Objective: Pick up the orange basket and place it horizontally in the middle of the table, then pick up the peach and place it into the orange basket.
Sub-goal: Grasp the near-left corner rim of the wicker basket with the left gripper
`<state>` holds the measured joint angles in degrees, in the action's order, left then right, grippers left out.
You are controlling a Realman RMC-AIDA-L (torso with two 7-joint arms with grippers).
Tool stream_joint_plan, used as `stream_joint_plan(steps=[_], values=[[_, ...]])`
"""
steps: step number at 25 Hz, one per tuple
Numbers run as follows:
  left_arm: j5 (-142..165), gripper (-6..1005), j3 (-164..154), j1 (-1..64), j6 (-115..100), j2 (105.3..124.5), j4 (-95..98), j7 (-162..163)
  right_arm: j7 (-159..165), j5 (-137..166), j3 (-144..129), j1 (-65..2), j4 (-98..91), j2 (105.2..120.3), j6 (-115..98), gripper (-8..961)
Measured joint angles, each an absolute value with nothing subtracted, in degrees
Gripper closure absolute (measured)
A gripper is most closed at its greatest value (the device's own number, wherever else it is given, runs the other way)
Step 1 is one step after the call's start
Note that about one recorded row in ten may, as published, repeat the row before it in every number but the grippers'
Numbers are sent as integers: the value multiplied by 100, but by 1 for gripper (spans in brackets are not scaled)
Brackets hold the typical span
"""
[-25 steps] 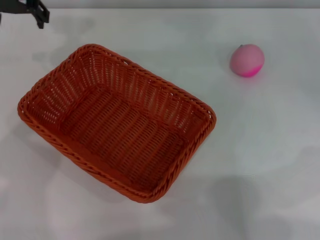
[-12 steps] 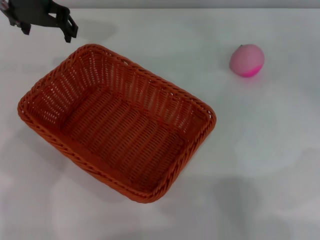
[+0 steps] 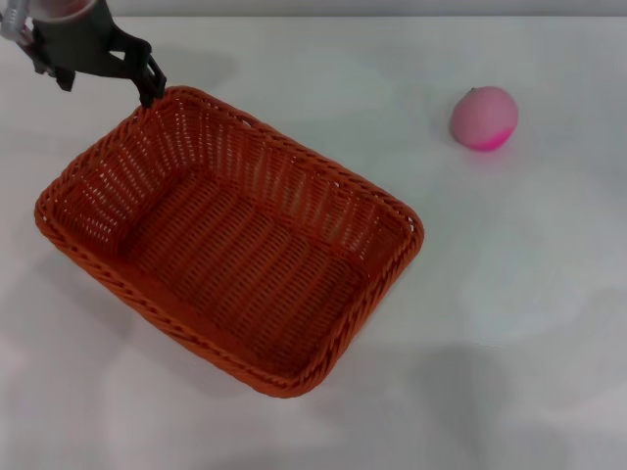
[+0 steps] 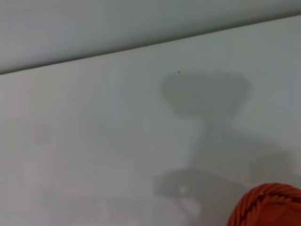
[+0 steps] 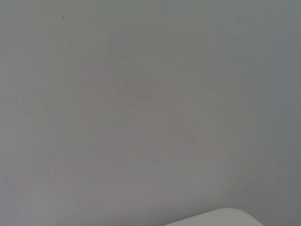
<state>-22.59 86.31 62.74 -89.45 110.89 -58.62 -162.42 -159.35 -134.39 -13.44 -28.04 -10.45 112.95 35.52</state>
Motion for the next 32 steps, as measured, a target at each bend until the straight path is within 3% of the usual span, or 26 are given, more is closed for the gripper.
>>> stream_joint_plan(steps=[12,32], values=[[-2299,128,8405,6162,-8914,11205,-5869,-16242,-15925,-13440,-1337,-2821,-1046,11285,3540,87],[-2128,128,8330,5894,-8737,11203,-5977,-16240,-15802,-13448,-1336,-2829,-1046,11280,3542,87]])
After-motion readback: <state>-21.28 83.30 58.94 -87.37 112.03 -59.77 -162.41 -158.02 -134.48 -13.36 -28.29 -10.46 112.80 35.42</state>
